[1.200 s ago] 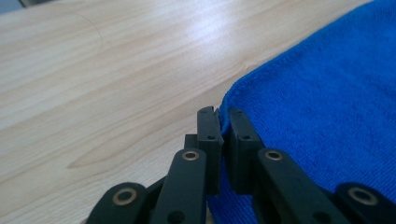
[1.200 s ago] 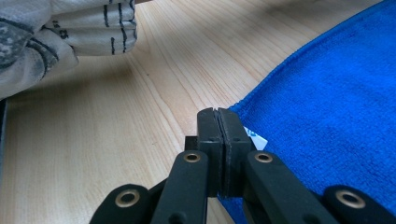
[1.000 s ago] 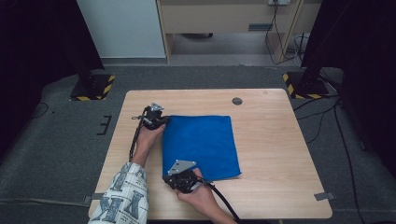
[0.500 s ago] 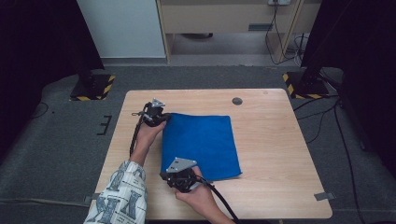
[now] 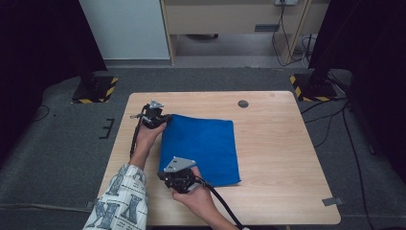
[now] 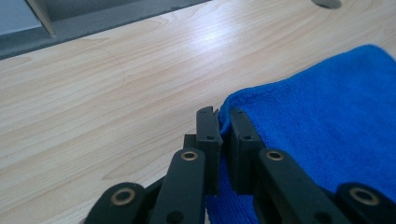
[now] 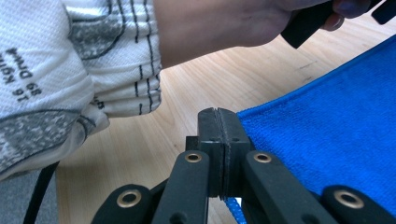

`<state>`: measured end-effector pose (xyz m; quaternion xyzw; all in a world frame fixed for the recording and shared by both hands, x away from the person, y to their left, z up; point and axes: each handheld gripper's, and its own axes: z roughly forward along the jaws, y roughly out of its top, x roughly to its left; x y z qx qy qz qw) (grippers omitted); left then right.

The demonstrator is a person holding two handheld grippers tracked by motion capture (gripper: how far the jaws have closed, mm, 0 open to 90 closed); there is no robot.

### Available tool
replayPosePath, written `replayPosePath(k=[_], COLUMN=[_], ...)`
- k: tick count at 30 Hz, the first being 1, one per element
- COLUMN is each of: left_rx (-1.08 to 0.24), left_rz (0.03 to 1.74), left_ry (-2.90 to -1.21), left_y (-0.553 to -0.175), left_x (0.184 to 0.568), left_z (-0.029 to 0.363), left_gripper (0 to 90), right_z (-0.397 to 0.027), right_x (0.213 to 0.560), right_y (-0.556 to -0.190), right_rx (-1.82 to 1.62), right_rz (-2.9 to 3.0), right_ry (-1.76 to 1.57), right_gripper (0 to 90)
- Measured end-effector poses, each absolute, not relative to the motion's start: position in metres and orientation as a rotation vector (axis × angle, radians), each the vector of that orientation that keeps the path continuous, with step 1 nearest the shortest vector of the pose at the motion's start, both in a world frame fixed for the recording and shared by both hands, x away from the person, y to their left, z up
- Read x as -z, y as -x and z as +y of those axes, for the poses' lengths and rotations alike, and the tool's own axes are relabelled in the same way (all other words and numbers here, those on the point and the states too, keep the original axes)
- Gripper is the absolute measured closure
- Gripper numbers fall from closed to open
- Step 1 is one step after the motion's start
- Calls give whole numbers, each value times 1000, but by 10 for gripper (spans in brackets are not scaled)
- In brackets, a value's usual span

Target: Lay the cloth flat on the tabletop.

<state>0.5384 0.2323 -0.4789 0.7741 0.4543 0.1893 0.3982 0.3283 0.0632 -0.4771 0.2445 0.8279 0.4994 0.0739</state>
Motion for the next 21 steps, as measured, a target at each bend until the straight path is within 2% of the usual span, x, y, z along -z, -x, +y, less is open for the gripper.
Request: replayPosePath(k=[21], left_rx=[-472], left_rz=[1100], left_ry=[-1998], left_y=[-539], left_x=[461], left_z=[229], left_gripper=[846], right_z=[62], right_x=[469], right_y=[-325], right_rx=[-1542], right_rz=[2449], right_ry=[-734], right_gripper=[897])
